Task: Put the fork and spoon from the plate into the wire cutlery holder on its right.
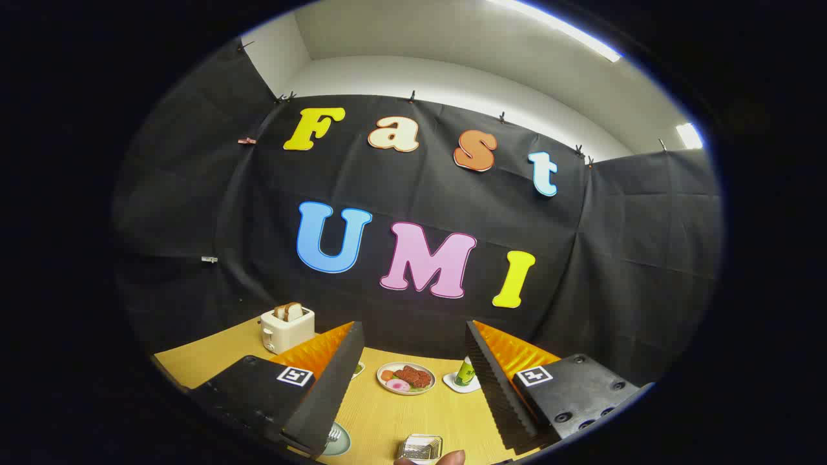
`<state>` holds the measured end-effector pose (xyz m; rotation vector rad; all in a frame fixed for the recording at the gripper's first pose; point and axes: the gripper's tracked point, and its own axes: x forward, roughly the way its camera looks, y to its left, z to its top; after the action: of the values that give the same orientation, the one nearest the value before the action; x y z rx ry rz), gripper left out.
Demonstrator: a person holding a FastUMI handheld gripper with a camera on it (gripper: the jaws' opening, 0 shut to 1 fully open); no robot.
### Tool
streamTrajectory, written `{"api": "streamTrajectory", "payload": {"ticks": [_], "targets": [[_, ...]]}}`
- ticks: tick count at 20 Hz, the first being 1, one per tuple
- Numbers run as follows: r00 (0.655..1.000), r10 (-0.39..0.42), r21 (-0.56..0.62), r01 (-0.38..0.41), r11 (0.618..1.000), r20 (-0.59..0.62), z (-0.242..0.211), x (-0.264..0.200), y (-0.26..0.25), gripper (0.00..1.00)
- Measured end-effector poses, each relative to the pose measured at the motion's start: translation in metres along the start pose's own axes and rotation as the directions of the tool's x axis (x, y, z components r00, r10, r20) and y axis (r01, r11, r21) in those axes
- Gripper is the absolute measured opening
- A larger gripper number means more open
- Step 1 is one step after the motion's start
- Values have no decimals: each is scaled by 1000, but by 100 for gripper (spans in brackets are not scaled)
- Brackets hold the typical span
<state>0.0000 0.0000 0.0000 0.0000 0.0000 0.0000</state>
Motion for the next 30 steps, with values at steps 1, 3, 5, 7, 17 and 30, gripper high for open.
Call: {"api": "streamTrajectory", "payload": {"ticks": [1,3,5,7,17,30], "targets": [[1000,-1,0,1,1000,-1,-2,0,0,98],[1000,0,-1,0,1000,-1,-2,1,0,98],[1000,1,-2,-1,1000,-1,-3,3,1,98],[1000,0,-4,0,1000,-3,-3,4,1,98],[1000,10,2,-10,1000,-16,-5,8,10,98],[795,246,172,-180,968,-554,-180,-33,104,94]]}}
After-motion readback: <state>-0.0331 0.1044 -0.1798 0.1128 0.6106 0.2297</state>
